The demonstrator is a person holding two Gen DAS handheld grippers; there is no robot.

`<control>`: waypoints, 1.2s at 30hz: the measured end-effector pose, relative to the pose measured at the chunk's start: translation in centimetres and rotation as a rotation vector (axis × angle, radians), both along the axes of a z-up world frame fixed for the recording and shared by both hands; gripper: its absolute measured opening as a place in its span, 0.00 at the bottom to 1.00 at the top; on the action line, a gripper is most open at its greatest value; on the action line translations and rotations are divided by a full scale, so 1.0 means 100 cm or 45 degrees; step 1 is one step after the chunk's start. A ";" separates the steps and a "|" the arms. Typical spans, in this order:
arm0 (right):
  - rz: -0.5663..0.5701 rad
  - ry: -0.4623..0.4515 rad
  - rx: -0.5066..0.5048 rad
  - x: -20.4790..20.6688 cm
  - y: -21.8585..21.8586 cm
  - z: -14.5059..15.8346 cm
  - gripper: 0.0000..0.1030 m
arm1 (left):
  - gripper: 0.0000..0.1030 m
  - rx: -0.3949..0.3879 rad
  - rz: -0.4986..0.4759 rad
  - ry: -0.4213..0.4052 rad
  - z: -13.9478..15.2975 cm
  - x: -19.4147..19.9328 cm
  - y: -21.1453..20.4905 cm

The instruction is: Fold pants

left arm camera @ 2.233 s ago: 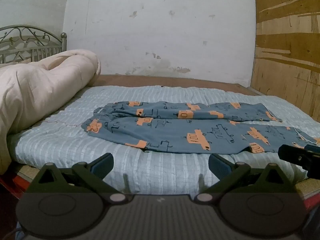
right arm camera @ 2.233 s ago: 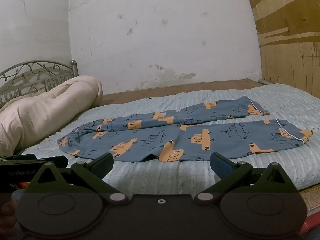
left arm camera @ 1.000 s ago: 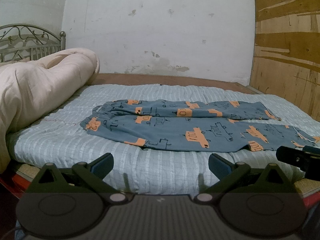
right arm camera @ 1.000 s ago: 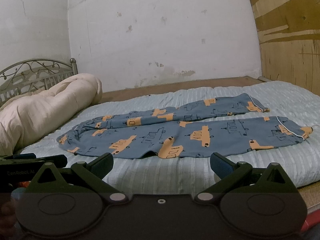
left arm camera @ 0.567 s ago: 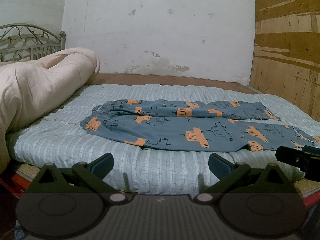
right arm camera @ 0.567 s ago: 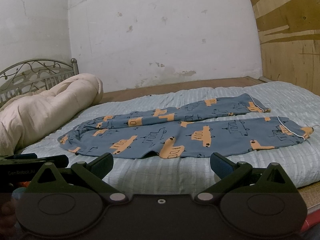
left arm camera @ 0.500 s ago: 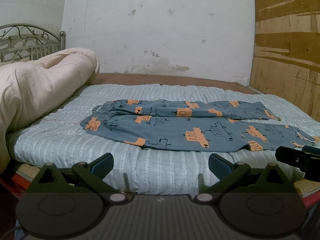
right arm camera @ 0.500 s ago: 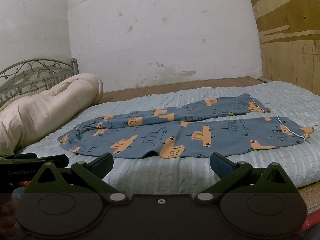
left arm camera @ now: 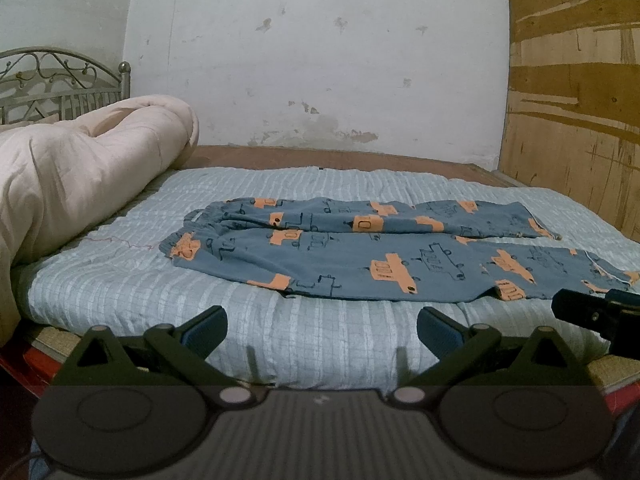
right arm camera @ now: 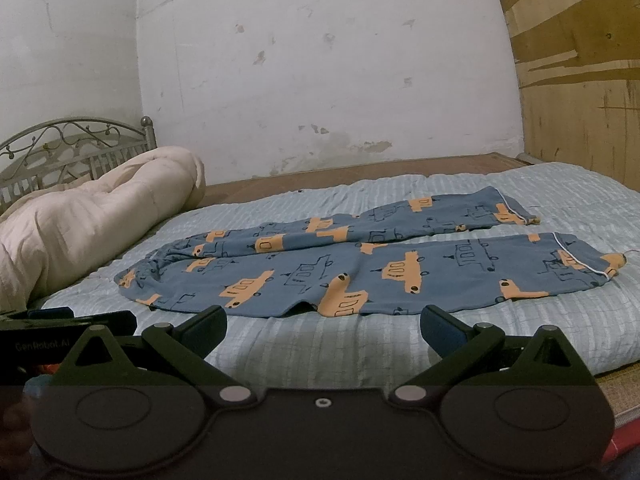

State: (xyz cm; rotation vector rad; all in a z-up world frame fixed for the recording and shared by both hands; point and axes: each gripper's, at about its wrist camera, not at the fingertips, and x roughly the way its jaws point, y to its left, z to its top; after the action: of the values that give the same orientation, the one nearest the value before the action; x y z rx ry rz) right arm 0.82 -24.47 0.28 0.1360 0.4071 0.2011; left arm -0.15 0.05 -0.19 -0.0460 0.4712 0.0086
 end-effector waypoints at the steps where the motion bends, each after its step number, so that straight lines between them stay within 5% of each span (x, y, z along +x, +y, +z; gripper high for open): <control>1: -0.005 0.000 -0.002 0.000 0.000 0.000 0.99 | 0.99 0.000 -0.002 0.003 -0.003 -0.002 -0.001; 18: -0.006 0.060 -0.017 0.010 0.004 0.007 0.99 | 0.99 -0.134 -0.059 0.218 -0.004 0.015 0.003; 26: -0.104 0.303 -0.091 0.053 0.008 0.022 0.99 | 0.99 -0.029 -0.018 0.300 0.013 0.043 0.006; 36: -0.075 0.289 -0.117 0.073 0.014 0.033 0.99 | 0.99 -0.004 0.001 0.331 0.026 0.067 0.016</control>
State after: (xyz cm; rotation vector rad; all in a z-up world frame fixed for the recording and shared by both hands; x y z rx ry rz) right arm 8.11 -23.08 3.62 0.0808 0.6363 0.1087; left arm 6.60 1.66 2.46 -0.0486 0.7311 0.0147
